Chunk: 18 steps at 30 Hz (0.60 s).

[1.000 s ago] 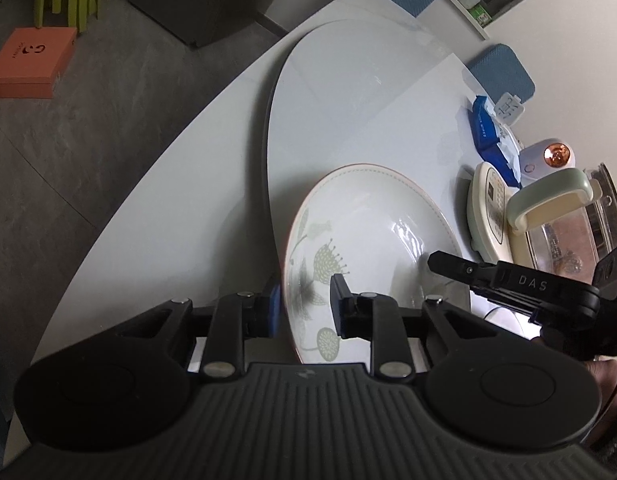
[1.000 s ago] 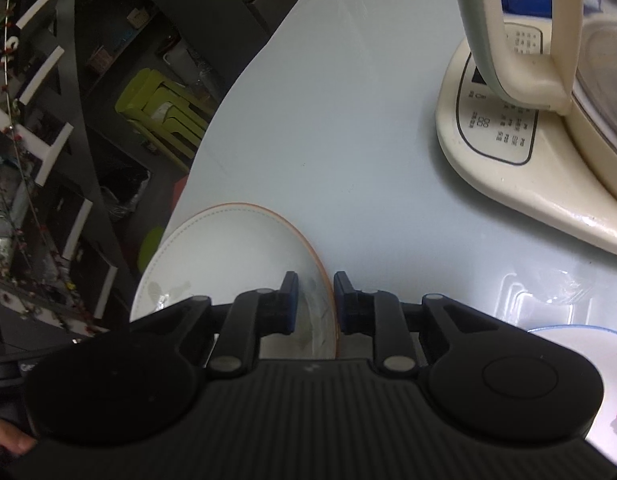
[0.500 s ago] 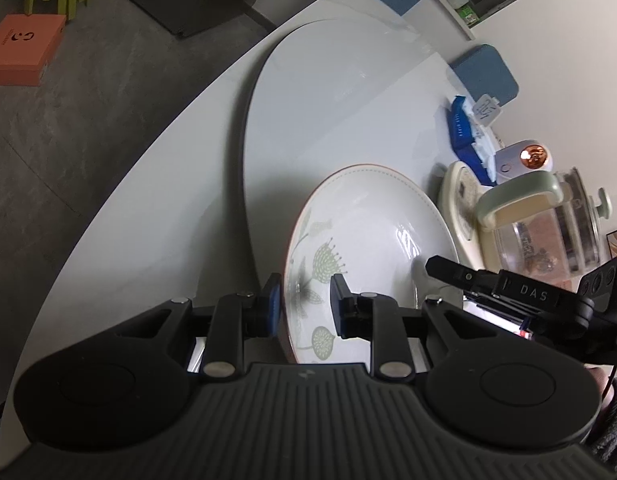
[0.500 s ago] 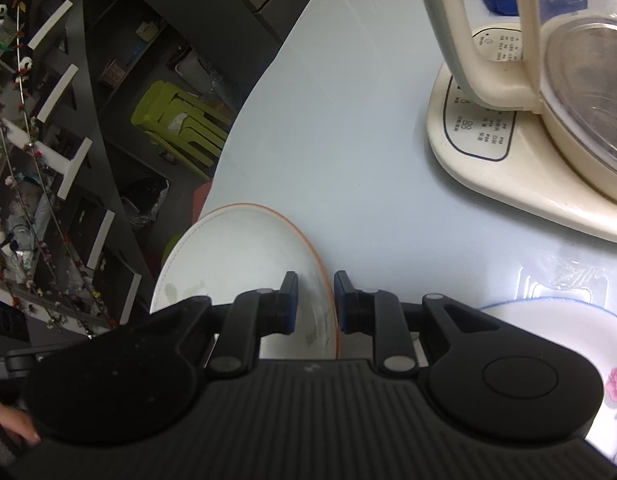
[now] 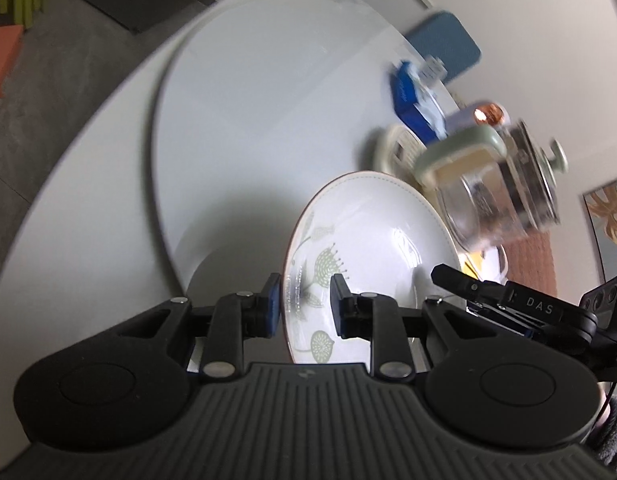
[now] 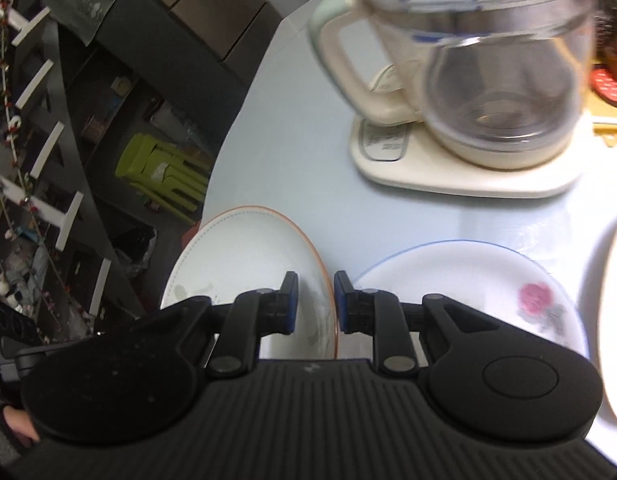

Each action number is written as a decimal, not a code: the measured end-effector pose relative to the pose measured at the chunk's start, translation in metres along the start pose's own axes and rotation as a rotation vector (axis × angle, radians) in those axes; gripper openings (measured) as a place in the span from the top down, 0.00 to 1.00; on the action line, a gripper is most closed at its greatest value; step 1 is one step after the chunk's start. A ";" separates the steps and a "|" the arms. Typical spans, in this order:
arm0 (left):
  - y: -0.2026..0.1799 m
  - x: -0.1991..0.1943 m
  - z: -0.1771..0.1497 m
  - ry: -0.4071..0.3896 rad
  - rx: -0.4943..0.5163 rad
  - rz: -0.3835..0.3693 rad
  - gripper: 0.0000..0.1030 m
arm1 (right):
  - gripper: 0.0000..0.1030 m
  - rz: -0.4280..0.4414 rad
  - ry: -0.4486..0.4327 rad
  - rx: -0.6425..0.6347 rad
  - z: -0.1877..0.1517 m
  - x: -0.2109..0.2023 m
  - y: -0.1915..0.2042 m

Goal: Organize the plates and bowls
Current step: 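Lift the leaf-pattern plate with both grippers and carry it over the rose-pattern plate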

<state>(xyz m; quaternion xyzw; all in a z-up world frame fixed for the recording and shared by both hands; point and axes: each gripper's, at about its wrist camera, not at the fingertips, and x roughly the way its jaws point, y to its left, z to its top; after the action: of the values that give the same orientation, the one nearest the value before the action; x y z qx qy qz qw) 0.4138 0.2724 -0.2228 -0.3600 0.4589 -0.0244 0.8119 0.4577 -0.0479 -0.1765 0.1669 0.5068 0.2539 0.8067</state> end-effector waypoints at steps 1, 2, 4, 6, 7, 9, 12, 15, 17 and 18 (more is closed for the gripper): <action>-0.008 0.002 -0.003 0.015 0.016 -0.004 0.73 | 0.78 -0.012 -0.014 0.012 -0.001 -0.008 -0.003; -0.014 0.003 -0.005 0.024 0.029 -0.014 0.73 | 0.78 -0.016 -0.027 0.032 -0.002 -0.015 -0.007; -0.026 0.006 -0.013 0.040 0.044 -0.044 0.72 | 0.78 -0.024 -0.055 0.084 -0.007 -0.029 -0.021; -0.039 0.010 -0.023 0.054 0.076 -0.042 0.72 | 0.78 -0.034 -0.075 0.103 -0.011 -0.041 -0.033; -0.047 0.014 -0.028 0.054 0.095 -0.032 0.72 | 0.78 -0.035 -0.076 0.107 -0.014 -0.046 -0.040; -0.057 0.020 -0.037 0.054 0.105 -0.027 0.72 | 0.78 -0.037 -0.075 0.096 -0.019 -0.053 -0.051; -0.070 0.031 -0.050 0.048 0.119 -0.006 0.72 | 0.78 -0.035 -0.070 0.100 -0.025 -0.060 -0.069; -0.082 0.043 -0.063 0.051 0.134 0.033 0.72 | 0.78 -0.043 -0.052 0.094 -0.029 -0.060 -0.086; -0.088 0.049 -0.069 0.059 0.132 0.059 0.72 | 0.78 -0.042 -0.041 0.092 -0.031 -0.058 -0.094; -0.090 0.052 -0.071 0.059 0.135 0.081 0.72 | 0.78 -0.036 -0.037 0.097 -0.033 -0.058 -0.099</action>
<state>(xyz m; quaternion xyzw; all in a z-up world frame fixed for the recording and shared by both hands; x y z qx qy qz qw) 0.4158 0.1468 -0.2288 -0.2846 0.4941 -0.0329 0.8209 0.4314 -0.1619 -0.2006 0.2013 0.5064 0.2116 0.8113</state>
